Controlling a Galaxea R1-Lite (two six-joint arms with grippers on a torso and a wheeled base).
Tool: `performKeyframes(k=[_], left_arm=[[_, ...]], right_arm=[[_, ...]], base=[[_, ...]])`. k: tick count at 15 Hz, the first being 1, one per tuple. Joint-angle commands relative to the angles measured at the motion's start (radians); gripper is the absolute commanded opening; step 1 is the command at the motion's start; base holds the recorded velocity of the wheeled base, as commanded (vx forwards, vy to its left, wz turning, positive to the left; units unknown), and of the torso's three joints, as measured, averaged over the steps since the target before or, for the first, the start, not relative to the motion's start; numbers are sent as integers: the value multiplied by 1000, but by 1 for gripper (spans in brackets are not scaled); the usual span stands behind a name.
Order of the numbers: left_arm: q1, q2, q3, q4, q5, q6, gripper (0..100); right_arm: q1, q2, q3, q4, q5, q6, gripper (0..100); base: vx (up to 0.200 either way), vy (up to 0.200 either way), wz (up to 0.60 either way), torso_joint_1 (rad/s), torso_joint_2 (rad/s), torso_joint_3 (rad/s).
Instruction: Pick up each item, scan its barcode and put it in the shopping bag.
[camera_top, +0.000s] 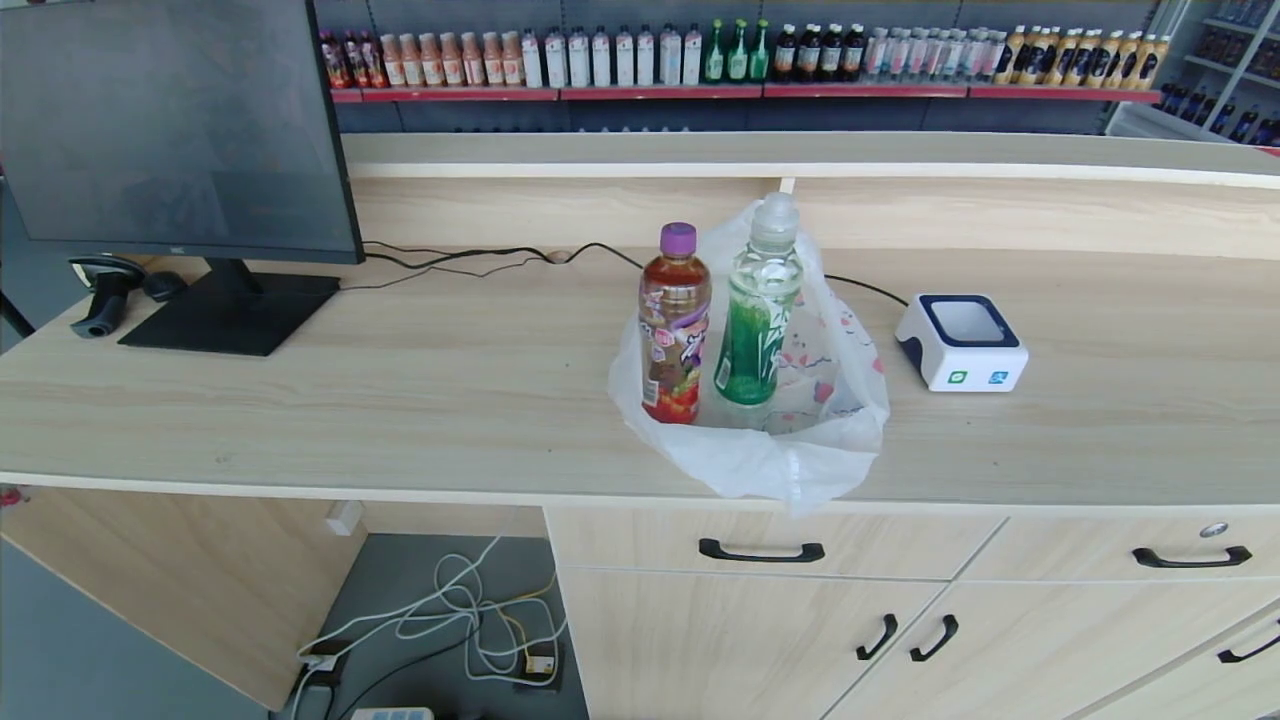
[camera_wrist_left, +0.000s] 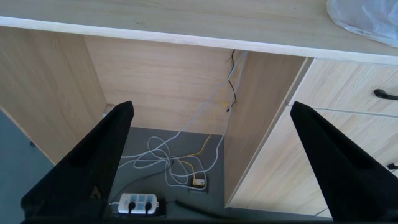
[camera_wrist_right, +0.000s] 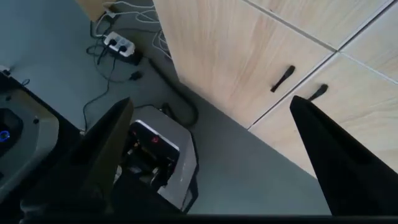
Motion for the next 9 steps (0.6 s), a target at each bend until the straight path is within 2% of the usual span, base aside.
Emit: performKeyframes(k=[1,2,3,5,6,8,9], left_arm=[[0,0,0,0,0,-1,100],[0,0,0,0,0,-1,100],[-1,0,0,0,0,0,100],[0,0,0,0,0,0,100],[0,0,0,0,0,-3,100],[0,0,0,0,0,-3,100],[0,0,0,0,0,-3,100]], right_arm=[[19,-177,-11,53,7,0,100],[-64,-155,-11,53,6,9,100],[-210,-106,-11,53,6,9,100],[-429,-89,-11,53,9,-8,100],[-509,-119,-11,53,13,-12,100],[-529,-238,-11,53,13,-12,100],[-580,-292,-11,53,13,-12,100]], base=[[0,0,0,0,0,0],[0,0,0,0,0,0],[0,0,0,0,0,0],[0,0,0,0,0,0],[0,0,0,0,0,0],[0,0,0,0,0,0],[0,0,0,0,0,0]])
